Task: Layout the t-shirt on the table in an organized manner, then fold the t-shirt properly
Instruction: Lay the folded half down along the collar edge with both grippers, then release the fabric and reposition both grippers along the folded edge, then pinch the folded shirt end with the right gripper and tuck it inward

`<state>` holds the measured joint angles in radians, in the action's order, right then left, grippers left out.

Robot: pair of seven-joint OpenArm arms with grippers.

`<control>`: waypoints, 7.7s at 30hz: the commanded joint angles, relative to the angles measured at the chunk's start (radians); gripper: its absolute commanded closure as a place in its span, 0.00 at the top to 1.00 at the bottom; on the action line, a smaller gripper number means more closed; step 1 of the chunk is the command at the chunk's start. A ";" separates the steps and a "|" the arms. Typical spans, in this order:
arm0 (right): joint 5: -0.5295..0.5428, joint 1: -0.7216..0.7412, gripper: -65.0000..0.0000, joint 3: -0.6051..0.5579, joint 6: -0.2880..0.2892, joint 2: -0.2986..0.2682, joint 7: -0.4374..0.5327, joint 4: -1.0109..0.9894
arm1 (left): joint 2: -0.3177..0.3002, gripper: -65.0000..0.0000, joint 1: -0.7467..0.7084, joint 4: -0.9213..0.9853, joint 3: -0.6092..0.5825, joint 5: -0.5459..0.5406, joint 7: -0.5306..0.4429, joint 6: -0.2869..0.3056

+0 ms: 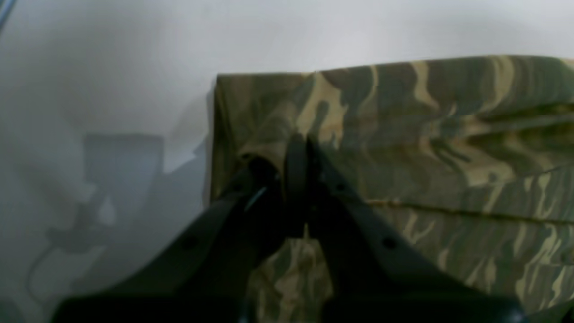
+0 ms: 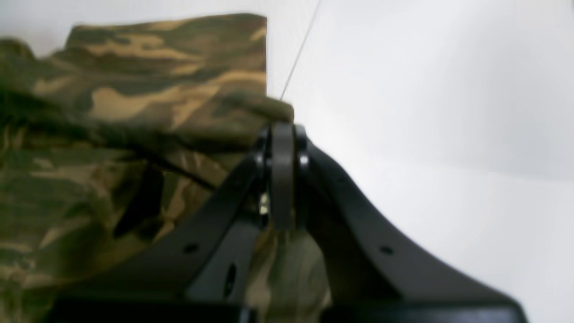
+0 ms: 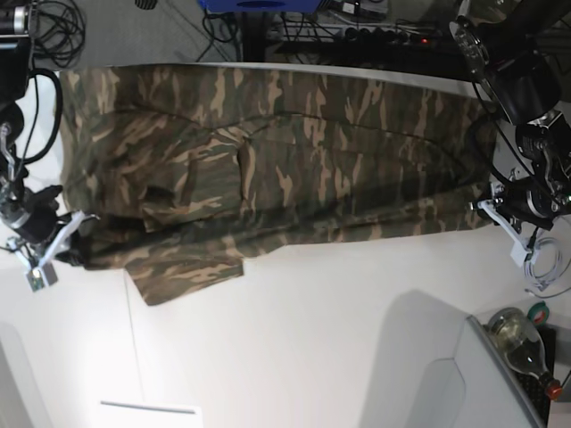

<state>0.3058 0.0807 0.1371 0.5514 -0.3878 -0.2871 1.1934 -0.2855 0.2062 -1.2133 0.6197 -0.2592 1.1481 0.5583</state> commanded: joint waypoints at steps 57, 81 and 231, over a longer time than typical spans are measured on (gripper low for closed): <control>-0.514 -0.437 0.65 0.178 -0.014 0.376 0.093 0.345 | -0.094 0.00 -0.245 -0.116 -0.060 0.008 -0.105 -0.001; -0.538 -0.351 0.00 0.178 -0.007 0.344 -0.037 0.320 | -0.094 0.00 -0.242 -0.116 -0.064 0.010 -0.105 -0.001; -0.535 0.324 0.61 0.177 -0.015 0.378 -0.133 -0.327 | 0.093 0.00 -0.402 -0.491 0.269 0.030 -0.311 -0.109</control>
<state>-0.2409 0.3748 0.3138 0.5388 -0.0067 -0.4416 0.8482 -0.1749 -0.2005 -1.6867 0.8856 -0.2138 0.8562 0.4458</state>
